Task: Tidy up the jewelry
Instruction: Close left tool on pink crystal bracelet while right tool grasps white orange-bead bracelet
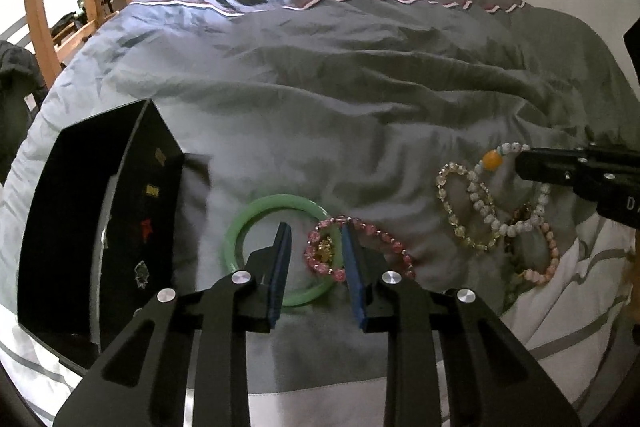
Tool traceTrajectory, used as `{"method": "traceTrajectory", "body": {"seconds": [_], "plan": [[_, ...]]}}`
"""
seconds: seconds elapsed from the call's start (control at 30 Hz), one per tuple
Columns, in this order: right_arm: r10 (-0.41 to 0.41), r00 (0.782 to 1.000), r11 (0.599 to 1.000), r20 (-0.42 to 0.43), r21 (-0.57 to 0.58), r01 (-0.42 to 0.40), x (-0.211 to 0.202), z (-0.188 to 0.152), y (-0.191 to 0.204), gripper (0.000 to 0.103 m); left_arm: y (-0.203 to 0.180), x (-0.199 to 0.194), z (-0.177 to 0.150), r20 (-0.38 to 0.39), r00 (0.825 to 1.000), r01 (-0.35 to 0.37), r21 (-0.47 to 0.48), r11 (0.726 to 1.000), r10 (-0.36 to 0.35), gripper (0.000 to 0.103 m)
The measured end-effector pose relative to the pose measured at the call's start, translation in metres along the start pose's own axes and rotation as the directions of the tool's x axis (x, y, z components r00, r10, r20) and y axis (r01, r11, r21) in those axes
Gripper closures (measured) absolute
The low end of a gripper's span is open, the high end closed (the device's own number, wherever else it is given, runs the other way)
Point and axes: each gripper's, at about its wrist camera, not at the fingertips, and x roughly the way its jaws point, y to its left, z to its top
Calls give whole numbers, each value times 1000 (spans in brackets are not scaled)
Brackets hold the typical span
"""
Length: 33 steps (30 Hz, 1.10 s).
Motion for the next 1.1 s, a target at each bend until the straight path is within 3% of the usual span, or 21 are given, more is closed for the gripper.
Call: {"method": "traceTrajectory", "body": {"seconds": [0.03, 0.1, 0.13, 0.23, 0.3, 0.47, 0.63, 1.1], "plan": [[4, 1000, 1000, -2, 1, -4, 1, 0, 0, 94, -1, 1, 0, -3, 1000, 1, 6, 1000, -1, 72], [4, 1000, 1000, -6, 2, -4, 2, -1, 0, 94, -3, 4, 0, 2, 1000, -13, 15, 1000, 13, 35], [4, 1000, 1000, -8, 2, -4, 3, -1, 1, 94, -4, 6, 0, 14, 999, -33, 22, 999, 32, 35], [5, 1000, 1000, -12, 6, -5, 5, -2, 1, 94, -5, 13, 3, -2, 999, -41, 35, 999, 41, 43], [4, 1000, 1000, -16, 8, -4, 7, -3, 0, 94, -4, 19, 2, -34, 999, -25, 33, 999, 27, 74], [5, 1000, 1000, -20, 14, -5, 9, -4, 0, 94, -4, 17, 1, -35, 999, 20, 30, 999, -19, 95], [6, 1000, 1000, -12, 21, -5, 6, -4, -1, 94, -5, 3, 4, -1, 998, 65, 16, 998, -65, 98], [6, 1000, 999, 1, 32, -6, 0, -3, -4, 94, 1, -19, 10, 46, 996, 76, 9, 997, -77, 99]]}}
